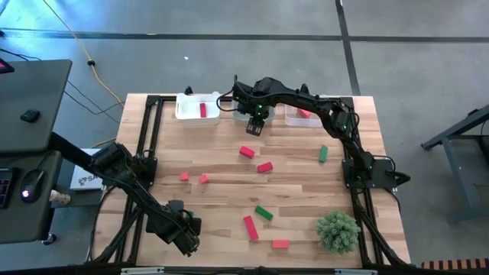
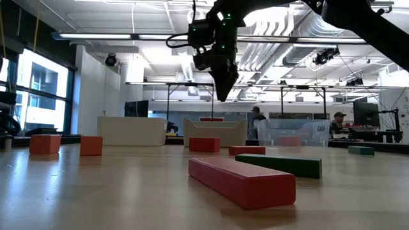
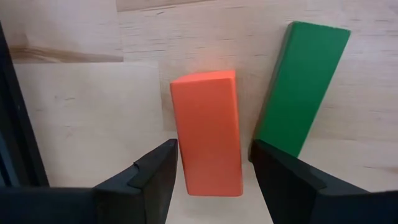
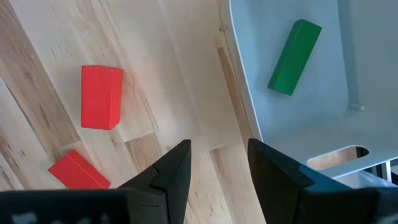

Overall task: Sort & place blocks by color
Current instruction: Put the bottom left orange block into the transparent bin

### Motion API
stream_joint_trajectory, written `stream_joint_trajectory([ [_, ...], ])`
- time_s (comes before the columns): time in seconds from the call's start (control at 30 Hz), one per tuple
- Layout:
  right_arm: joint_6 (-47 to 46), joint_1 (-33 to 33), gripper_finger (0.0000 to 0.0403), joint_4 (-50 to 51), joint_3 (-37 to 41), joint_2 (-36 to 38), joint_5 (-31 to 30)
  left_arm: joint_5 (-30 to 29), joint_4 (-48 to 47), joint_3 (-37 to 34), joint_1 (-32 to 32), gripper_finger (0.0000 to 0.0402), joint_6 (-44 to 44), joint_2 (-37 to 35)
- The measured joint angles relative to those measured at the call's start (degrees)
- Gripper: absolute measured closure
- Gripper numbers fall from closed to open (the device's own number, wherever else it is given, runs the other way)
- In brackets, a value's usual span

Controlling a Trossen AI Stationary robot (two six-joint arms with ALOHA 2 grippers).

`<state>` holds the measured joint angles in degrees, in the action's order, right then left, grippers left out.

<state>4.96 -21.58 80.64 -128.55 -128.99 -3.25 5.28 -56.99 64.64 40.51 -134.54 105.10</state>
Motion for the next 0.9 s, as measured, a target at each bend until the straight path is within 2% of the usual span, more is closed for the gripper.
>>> stream_joint_trajectory([
  [0.17,0.0,0.0,0.0254,0.0,0.0,0.0,0.0,-0.1,0.0,-0.1,0.0,0.0218,0.5,-0.1],
  [0.43,-0.2,0.0,0.0254,-0.1,0.0,0.0,0.0,0.0,-0.1,-0.2,0.5,0.0296,1.9,0.0],
  [0.73,-1.5,0.0,0.0254,-0.1,0.0,0.0,0.3,-0.9,0.1,-0.2,1.4,0.0289,3.8,-0.4],
  [0.9,-1.5,0.6,0.0254,0.6,0.0,0.0,2.6,-5.1,0.2,-0.2,2.2,0.0294,4.0,-2.4],
])
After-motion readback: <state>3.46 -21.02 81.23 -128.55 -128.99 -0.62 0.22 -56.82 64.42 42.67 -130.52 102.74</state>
